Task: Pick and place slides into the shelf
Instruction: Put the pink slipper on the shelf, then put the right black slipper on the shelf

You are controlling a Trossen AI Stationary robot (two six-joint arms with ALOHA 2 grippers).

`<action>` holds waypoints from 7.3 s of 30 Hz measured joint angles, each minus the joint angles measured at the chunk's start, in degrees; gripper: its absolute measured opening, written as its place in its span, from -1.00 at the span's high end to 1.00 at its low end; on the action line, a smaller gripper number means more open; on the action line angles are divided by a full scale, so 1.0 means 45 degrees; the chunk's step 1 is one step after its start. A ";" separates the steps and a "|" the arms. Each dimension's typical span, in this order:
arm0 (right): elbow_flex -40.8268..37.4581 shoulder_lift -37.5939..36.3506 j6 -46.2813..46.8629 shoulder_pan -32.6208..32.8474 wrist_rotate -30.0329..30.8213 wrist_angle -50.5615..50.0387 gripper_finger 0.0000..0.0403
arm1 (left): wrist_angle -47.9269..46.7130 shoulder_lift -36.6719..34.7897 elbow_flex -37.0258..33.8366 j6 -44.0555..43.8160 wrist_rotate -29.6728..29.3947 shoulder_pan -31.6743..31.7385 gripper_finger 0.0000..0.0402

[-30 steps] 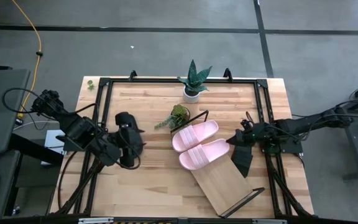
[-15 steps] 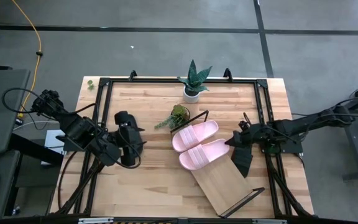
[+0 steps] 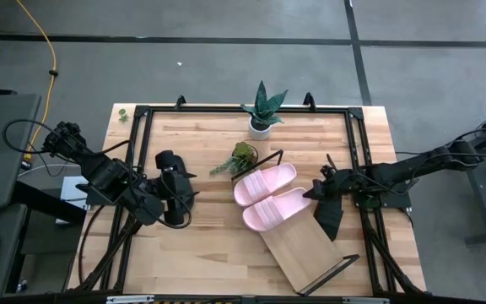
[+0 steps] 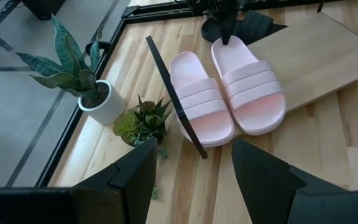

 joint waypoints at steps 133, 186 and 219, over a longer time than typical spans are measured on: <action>0.1440 -0.4901 -0.5982 -0.0005 -0.4423 -0.9197 0.08 | -0.0194 0.0005 0.0001 -0.2988 0.0160 -0.0015 0.02; 0.0850 -0.4901 -0.6658 0.0000 -0.5088 -0.8840 0.97 | -0.0559 0.0005 0.0000 -0.3037 0.0058 -0.0010 0.02; 0.0860 -0.4906 -0.6633 -0.0005 0.0411 -0.8467 1.00 | -0.0559 0.0005 0.0000 -0.3037 0.0058 -0.0010 0.02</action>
